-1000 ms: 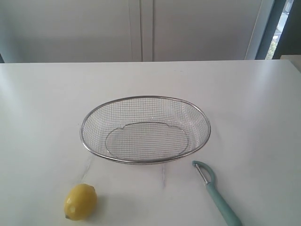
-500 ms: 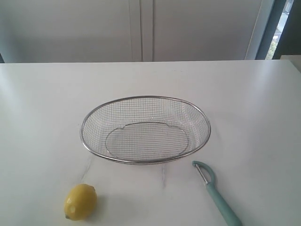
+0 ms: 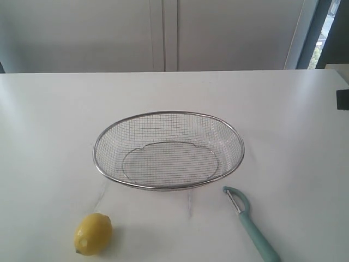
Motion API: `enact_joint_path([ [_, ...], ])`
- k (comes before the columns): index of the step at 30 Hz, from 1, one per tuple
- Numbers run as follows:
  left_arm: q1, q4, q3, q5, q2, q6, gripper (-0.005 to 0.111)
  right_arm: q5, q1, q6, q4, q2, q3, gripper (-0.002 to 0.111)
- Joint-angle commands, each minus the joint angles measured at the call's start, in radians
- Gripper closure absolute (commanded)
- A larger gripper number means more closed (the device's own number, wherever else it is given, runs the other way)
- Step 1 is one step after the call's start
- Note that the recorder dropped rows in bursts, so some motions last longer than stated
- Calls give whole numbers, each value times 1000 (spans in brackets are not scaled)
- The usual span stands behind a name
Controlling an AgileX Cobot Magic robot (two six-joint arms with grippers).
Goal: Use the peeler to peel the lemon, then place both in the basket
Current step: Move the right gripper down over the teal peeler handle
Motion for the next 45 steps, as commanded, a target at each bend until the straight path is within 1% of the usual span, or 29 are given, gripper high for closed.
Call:
enact_joint_path([
  [1,-1,-3,4,-4,-4,2,107,110,3,-3,7,34,-41,108],
  [8,-1,-3,4,-4,-4,2,107,211,3,-14,28,135,-67,108],
  [15,-1,-3,4,-4,-4,2,107,277,8,-213,239,224,-70,108],
  [20,-1,-3,4,-4,-4,2,107,295,80,-225,235,271,-70,108],
  [27,-1,-3,4,-4,-4,2,107,316,216,-238,225,350,-70,108],
  [31,-1,-3,4,-4,-4,2,107,326,268,-233,206,397,-72,108],
  [33,-1,-3,4,-4,-4,2,107,325,299,-200,195,430,-76,108],
  [37,-1,-3,4,-4,-4,2,107,322,360,-82,102,488,-87,108],
  [39,-1,-3,4,-4,-4,2,107,321,377,-44,77,524,-87,108],
  [45,-1,-3,4,-4,-4,2,107,297,381,-44,94,578,-87,108],
])
